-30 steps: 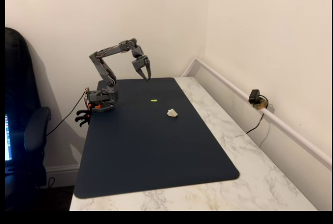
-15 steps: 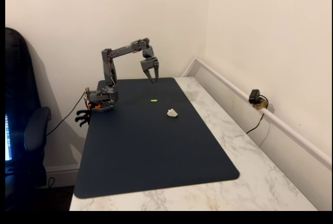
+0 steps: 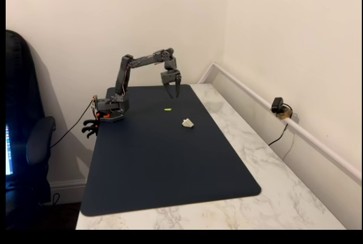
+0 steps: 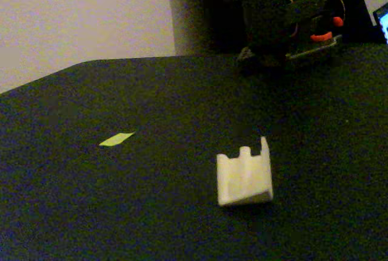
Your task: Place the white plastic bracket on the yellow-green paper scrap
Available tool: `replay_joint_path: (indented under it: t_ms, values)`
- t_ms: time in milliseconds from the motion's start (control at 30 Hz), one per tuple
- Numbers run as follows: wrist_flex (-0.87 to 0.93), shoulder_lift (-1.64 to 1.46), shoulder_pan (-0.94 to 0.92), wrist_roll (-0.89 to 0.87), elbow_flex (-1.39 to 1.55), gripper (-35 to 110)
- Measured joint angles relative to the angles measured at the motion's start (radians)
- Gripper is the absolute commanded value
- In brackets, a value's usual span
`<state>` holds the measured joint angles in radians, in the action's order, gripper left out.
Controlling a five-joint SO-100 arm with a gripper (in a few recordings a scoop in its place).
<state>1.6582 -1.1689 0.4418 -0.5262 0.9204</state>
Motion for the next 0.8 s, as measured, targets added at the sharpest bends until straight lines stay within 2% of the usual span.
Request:
replay_joint_path:
  t_ms: [267,533,800]
  values:
    - [-0.008,0.219,0.051,-0.077,-0.181,28]
    - [0.044,0.472,0.043,-0.147,-0.526,31]
    - [0.044,0.557,0.04,-0.229,-0.609,32]
